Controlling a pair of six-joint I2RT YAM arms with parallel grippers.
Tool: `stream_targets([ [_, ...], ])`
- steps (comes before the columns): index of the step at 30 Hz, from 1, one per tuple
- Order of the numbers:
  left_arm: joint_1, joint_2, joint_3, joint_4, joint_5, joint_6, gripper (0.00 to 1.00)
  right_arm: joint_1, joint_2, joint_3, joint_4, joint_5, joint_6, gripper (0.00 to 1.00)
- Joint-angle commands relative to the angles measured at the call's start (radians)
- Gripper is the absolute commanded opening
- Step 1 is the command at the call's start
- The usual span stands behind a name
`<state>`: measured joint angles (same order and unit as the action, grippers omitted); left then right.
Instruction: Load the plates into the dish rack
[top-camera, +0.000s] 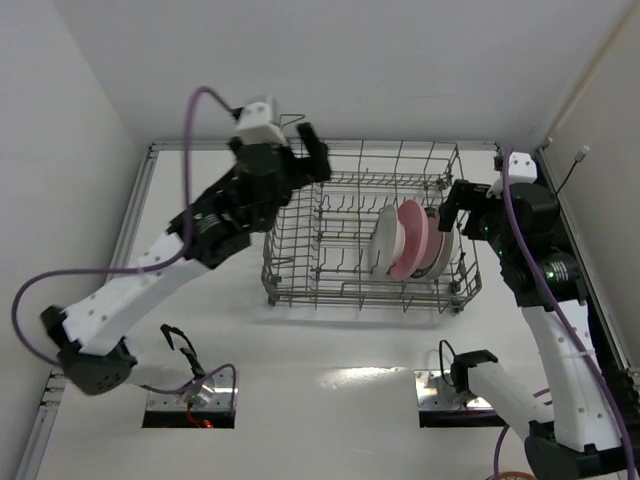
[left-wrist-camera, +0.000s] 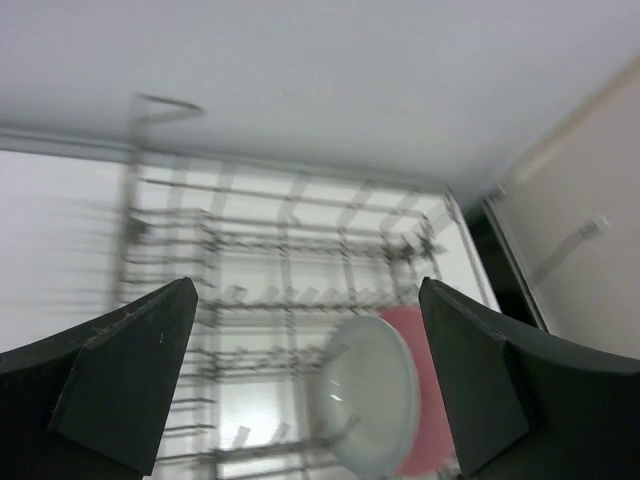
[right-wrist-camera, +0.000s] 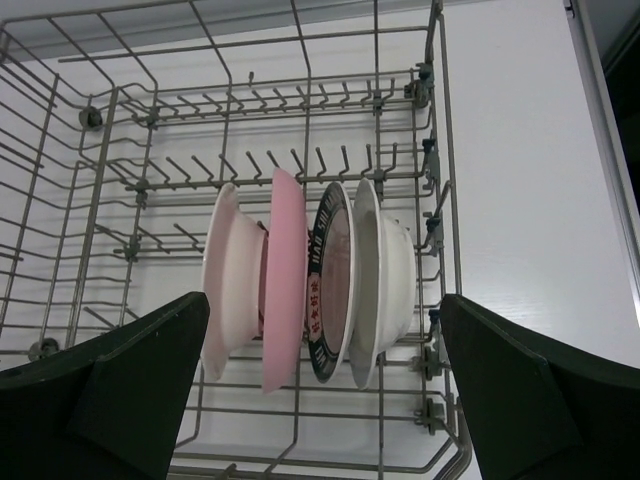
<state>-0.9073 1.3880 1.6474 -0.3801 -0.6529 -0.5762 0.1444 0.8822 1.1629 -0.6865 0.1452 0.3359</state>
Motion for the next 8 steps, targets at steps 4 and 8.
stream_targets([
  [4,0.177,-0.148,-0.167,-0.107,-0.252,0.055,0.92,0.003,-0.052,0.004,0.059,-0.012,-0.001,1.0],
  [8,0.272,-0.211,-0.299,-0.076,-0.284,0.055,0.96,0.003,-0.043,0.041,0.016,0.022,-0.001,1.0],
])
